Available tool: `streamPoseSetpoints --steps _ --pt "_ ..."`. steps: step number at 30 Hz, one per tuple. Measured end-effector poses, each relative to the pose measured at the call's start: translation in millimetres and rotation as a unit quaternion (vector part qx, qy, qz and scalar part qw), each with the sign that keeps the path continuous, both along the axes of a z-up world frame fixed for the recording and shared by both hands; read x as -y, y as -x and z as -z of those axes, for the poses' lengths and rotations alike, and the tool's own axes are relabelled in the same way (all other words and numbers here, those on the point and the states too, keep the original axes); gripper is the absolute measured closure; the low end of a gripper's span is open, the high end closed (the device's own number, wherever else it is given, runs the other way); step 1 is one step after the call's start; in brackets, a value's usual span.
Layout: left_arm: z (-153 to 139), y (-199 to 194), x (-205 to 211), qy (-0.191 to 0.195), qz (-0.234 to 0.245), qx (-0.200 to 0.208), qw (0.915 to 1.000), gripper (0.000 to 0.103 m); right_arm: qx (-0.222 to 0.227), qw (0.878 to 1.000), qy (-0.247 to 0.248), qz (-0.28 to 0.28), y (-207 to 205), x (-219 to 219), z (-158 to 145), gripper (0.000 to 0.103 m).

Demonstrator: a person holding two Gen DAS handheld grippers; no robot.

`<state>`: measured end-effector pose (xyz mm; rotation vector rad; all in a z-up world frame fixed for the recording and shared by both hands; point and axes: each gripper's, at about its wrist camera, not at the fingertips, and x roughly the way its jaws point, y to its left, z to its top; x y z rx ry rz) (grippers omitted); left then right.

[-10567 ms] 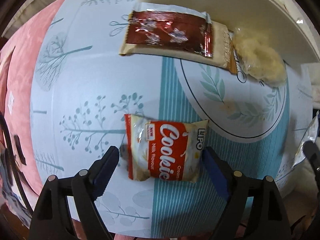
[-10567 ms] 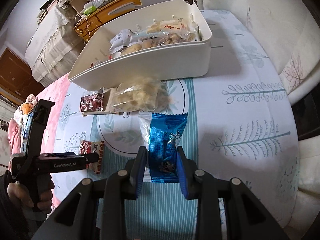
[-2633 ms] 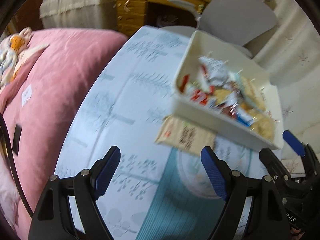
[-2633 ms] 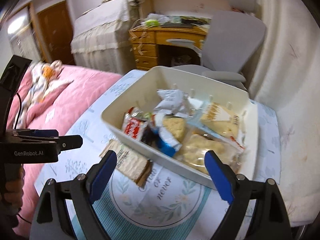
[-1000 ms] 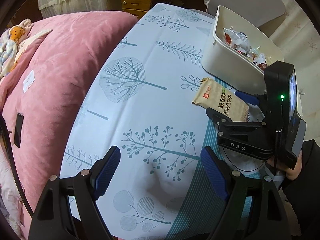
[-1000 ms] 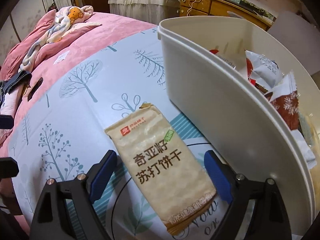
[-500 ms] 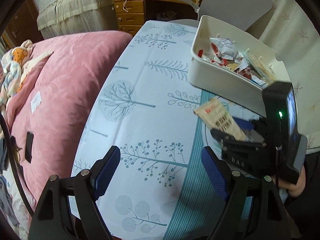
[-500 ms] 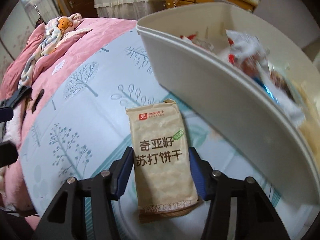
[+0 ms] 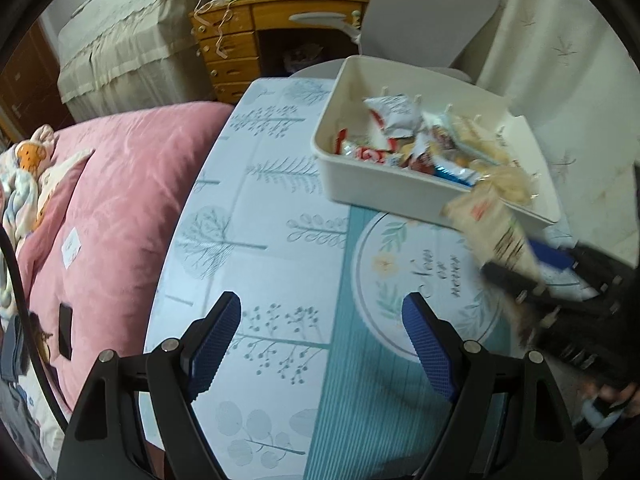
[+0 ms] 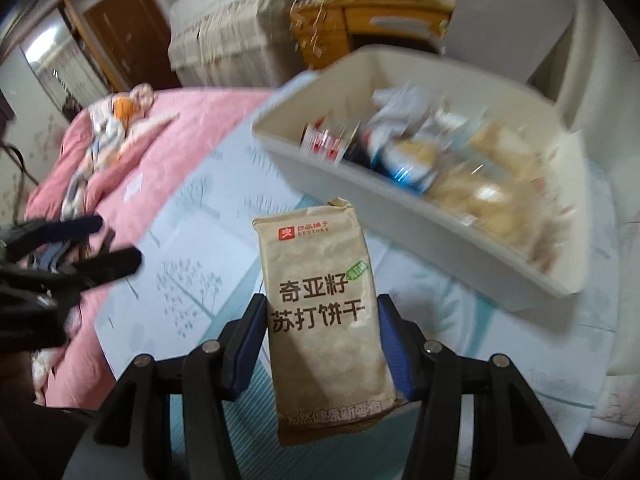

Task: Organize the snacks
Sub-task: 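Carry the cracker packet into the white tray and open the right tool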

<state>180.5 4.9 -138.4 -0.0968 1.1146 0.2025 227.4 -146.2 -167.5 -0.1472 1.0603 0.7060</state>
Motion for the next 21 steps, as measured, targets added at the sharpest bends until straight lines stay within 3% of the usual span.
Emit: streamPoseSetpoints --steps 7,13,14,18,21 --pt "-18.5 0.1 14.1 -0.008 0.018 0.021 0.9996 0.021 0.072 0.994 -0.042 0.068 -30.1 36.4 -60.5 0.048" --pt "-31.2 5.5 16.7 -0.019 0.019 0.037 0.999 0.021 0.123 0.982 -0.041 0.135 -67.8 54.3 -85.1 0.047" --pt "-32.9 6.7 16.6 -0.02 0.019 0.038 0.9989 0.021 0.121 0.979 -0.041 0.157 -75.7 57.2 -86.5 0.045" --pt "-39.6 12.3 14.3 -0.019 0.02 0.044 0.9987 0.021 0.087 0.974 -0.002 0.21 -90.0 62.4 -77.9 0.015" --pt "-43.4 17.7 8.8 -0.016 0.022 0.051 0.9984 0.021 0.06 0.973 0.005 0.224 -81.5 66.5 -67.8 0.007"
